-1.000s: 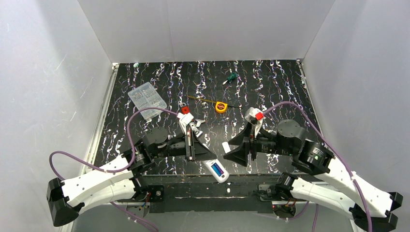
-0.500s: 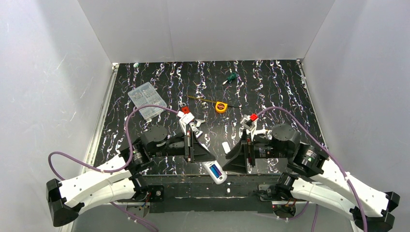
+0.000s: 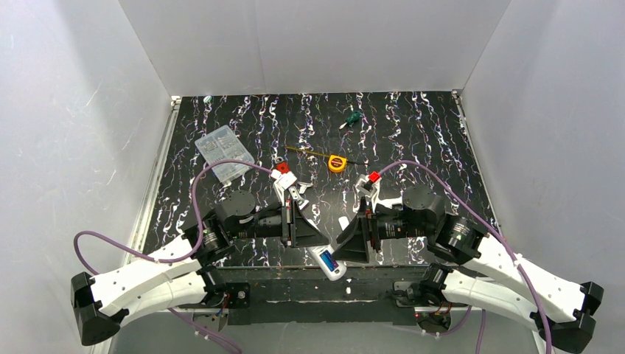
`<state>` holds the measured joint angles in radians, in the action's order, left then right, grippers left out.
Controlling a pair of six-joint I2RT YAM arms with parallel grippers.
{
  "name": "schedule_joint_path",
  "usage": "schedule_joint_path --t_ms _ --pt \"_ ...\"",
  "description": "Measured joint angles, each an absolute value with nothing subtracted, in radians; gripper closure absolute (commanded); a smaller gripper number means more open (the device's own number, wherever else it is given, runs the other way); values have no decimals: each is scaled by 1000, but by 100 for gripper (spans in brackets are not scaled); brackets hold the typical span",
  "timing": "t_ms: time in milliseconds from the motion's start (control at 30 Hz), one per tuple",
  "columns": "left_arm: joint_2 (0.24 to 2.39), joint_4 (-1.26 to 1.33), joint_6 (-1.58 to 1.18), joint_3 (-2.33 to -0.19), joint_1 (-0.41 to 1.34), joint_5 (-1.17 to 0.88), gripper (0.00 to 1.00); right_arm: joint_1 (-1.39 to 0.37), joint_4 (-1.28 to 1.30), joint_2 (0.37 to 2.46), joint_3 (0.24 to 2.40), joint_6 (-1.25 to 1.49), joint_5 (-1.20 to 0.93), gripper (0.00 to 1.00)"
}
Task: Load the batteries into the remote control
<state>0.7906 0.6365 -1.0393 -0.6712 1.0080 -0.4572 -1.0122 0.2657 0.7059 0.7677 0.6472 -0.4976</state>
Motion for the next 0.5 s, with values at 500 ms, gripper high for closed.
schedule_joint_path --t_ms 500 --pt "799 638 -1041 -672 1008 -449 100 -1056 295 728 770 563 -494 30"
